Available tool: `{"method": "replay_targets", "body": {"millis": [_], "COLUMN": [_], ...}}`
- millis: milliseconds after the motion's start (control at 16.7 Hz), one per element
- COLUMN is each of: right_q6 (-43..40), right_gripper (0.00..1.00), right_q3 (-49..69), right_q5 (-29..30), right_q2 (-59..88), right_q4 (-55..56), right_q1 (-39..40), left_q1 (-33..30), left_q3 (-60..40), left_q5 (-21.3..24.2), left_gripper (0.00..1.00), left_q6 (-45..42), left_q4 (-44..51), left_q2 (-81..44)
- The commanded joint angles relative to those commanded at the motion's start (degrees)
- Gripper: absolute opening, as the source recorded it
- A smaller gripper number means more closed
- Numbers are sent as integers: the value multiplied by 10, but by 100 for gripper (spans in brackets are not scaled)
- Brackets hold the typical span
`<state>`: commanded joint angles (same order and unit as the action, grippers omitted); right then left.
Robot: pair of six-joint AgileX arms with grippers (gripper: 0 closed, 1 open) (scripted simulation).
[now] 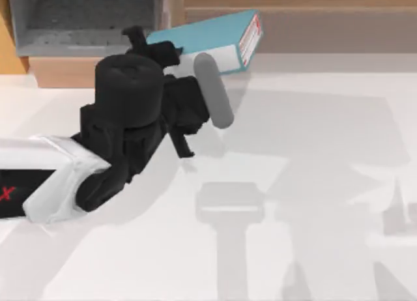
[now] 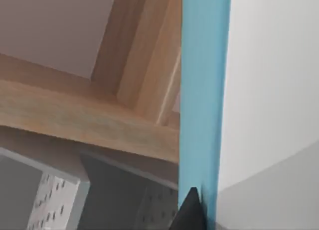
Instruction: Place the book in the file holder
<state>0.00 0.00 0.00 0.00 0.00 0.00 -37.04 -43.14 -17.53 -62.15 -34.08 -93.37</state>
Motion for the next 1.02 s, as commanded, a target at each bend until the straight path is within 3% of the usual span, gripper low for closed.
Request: {"method": "replay_targets", "body": {"millis": [240,540,1020], "right_q6": [0,0,0], "right_gripper": [100,100,100], "right_q3": [0,0,0], "right_q5": [0,0,0], "right_q2": [0,0,0], "right_q4": [0,0,0], "right_q1": [0,0,0], "left_q1": [92,195,237], "left_q3": [80,66,12], "left_q5": [24,49,73], "left_gripper": [0,0,0], "left_q6": [-109,-209,-257], "left_q4": [-35,-83,-107], "left_q2": [21,-11,-84]}}
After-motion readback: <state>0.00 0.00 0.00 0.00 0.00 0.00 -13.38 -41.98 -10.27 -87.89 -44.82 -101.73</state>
